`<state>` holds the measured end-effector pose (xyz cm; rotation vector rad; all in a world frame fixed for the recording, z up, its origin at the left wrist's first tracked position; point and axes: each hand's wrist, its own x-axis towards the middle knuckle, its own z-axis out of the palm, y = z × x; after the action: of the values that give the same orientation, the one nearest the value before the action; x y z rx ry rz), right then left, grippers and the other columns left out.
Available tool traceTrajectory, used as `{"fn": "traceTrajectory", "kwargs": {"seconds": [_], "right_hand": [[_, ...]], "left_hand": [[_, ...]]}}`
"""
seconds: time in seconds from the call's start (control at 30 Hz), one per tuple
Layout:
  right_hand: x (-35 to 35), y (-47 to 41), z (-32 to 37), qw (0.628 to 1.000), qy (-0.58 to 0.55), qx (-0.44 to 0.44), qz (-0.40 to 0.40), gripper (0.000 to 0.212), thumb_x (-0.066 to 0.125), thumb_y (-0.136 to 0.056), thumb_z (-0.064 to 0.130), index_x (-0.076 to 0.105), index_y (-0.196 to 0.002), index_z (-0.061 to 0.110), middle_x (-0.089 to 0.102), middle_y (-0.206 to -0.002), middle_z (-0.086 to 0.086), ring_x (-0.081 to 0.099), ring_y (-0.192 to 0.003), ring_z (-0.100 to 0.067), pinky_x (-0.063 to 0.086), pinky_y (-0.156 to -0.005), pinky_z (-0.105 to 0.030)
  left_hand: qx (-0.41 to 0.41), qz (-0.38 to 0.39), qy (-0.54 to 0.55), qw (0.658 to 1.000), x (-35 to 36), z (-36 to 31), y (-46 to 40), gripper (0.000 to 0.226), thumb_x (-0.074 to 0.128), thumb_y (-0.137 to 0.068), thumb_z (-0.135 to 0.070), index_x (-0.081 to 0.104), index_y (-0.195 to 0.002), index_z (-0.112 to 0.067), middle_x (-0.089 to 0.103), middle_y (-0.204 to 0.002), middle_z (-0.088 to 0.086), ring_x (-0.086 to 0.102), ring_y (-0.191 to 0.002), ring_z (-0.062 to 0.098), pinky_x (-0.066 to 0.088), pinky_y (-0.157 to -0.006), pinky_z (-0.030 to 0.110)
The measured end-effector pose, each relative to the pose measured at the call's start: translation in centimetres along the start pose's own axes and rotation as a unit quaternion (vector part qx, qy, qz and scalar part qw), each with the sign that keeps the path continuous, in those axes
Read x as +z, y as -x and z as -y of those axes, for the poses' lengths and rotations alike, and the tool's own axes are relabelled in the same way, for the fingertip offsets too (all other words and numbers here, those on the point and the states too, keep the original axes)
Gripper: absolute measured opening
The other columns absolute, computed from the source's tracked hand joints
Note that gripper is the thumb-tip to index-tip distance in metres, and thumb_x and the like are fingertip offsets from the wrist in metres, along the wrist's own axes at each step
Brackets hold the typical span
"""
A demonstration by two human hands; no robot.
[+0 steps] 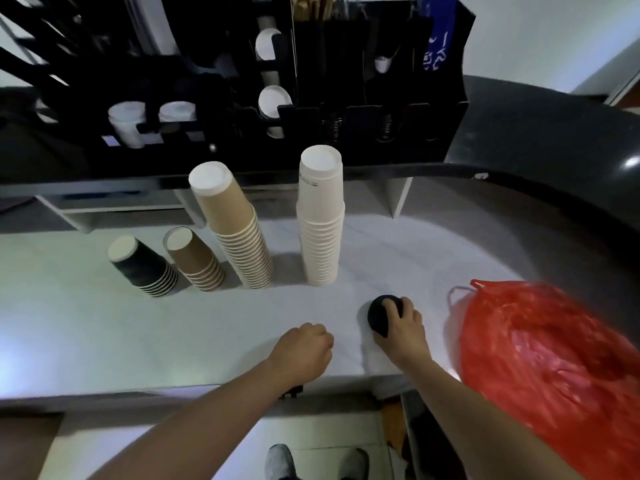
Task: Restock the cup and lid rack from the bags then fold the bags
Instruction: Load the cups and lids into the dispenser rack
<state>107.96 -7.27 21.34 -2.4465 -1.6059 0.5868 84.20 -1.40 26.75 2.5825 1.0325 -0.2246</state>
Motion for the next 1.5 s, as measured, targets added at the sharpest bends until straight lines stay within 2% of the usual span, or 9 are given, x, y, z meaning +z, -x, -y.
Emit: {"fn": "traceTrajectory", "kwargs": {"seconds": [0.13, 0.23, 0.43, 0.67, 0.77, 0.97, 1.23, 1.33, 1.5], "right_hand": [[-0.8, 0.7, 0.3, 0.999, -0.036, 0.007, 0.006, 0.069, 0.071, -0.083, 0.034, 0.032, -0.14, 0.031, 0.024, -0.146, -0.005, 0.035, -0.126, -0.033, 0.045, -0.105, -0.045], [-2.2, 1.7, 1.1, 0.999, -0.045, 0.018, -0.019, 0.07, 0.072, -0.081, 0.033, 0.035, -0.141, 0.03, 0.027, -0.144, -0.005, 0.037, -0.123, -0.033, 0.045, -0.103, -0.043], [-8.7, 2.8, 3.6, 0.993, -0.018, 0.035, -0.114, 0.073, 0.074, -0.078, 0.04, 0.043, -0.143, 0.027, 0.035, -0.141, -0.006, 0.043, -0.117, -0.036, 0.048, -0.095, -0.044], [-17.8, 1.9, 6.4, 0.974, -0.05, 0.001, -0.221, 0.071, 0.079, -0.076, 0.031, 0.046, -0.138, 0.025, 0.033, -0.142, -0.007, 0.041, -0.119, -0.038, 0.048, -0.095, -0.046], [-21.2, 0.7, 7.2, 0.965, -0.048, -0.007, -0.258, 0.071, 0.08, -0.076, 0.03, 0.047, -0.138, 0.022, 0.032, -0.143, -0.01, 0.042, -0.116, -0.04, 0.046, -0.096, -0.046], [-26.7, -3.4, 7.2, 0.96, -0.039, -0.027, -0.275, 0.071, 0.077, -0.08, 0.034, 0.041, -0.141, 0.025, 0.028, -0.145, -0.01, 0.037, -0.122, -0.041, 0.045, -0.099, -0.05], [-33.5, -12.4, 4.9, 0.965, -0.041, -0.057, -0.252, 0.077, 0.077, -0.08, 0.036, 0.035, -0.144, 0.027, 0.026, -0.147, -0.009, 0.037, -0.128, -0.041, 0.041, -0.107, -0.047], [-35.9, -16.0, 4.3, 0.965, -0.028, -0.074, -0.249, 0.077, 0.077, -0.081, 0.039, 0.034, -0.143, 0.029, 0.026, -0.148, -0.008, 0.039, -0.127, -0.037, 0.044, -0.106, -0.051], [-38.2, -21.1, 4.0, 0.966, 0.025, -0.12, -0.23, 0.075, 0.076, -0.08, 0.041, 0.033, -0.14, 0.032, 0.026, -0.147, -0.008, 0.047, -0.122, -0.035, 0.048, -0.101, -0.049]], "left_hand": [[0.006, -0.01, 0.016, 1.0, -0.9, 0.2, 0.2, 0.032, 0.041, -0.098, -0.026, 0.07, -0.105, -0.014, 0.063, -0.106, 0.003, 0.058, -0.093, 0.022, 0.051, -0.078, 0.039], [0.022, -0.013, 0.012, 1.0, -2.7, 0.1, 0.2, 0.033, 0.042, -0.1, -0.027, 0.071, -0.11, -0.014, 0.064, -0.111, 0.003, 0.059, -0.096, 0.022, 0.053, -0.084, 0.04], [0.092, -0.069, -0.022, 0.993, -9.4, -1.4, -0.6, 0.034, 0.041, -0.1, -0.029, 0.07, -0.112, -0.014, 0.063, -0.116, 0.004, 0.059, -0.104, 0.028, 0.052, -0.086, 0.043], [0.172, -0.172, -0.028, 0.97, -19.0, -3.9, -2.7, 0.032, 0.042, -0.1, -0.028, 0.07, -0.109, -0.018, 0.065, -0.113, -0.002, 0.06, -0.104, 0.021, 0.053, -0.087, 0.041], [0.184, -0.189, -0.05, 0.963, -22.5, -4.6, -4.4, 0.032, 0.04, -0.099, -0.03, 0.069, -0.109, -0.02, 0.064, -0.112, -0.004, 0.059, -0.104, 0.02, 0.052, -0.086, 0.042], [0.164, -0.22, -0.092, 0.957, -27.6, -6.2, -9.0, 0.031, 0.039, -0.1, -0.032, 0.066, -0.11, -0.02, 0.062, -0.114, -0.004, 0.056, -0.107, 0.023, 0.048, -0.09, 0.041], [0.129, -0.19, -0.146, 0.962, -34.1, -7.2, -16.1, 0.04, 0.037, -0.102, -0.029, 0.059, -0.136, -0.022, 0.057, -0.136, 0.002, 0.053, -0.123, 0.027, 0.048, -0.097, 0.046], [0.104, -0.149, -0.161, 0.97, -35.7, -6.9, -19.2, 0.046, 0.038, -0.102, -0.029, 0.049, -0.146, -0.023, 0.049, -0.147, 0.002, 0.048, -0.13, 0.028, 0.046, -0.101, 0.047], [0.074, -0.086, -0.177, 0.978, -36.2, -5.8, -23.4, 0.054, 0.039, -0.101, -0.028, 0.036, -0.155, -0.024, 0.033, -0.16, -0.002, 0.038, -0.14, 0.027, 0.042, -0.108, 0.045]]}}
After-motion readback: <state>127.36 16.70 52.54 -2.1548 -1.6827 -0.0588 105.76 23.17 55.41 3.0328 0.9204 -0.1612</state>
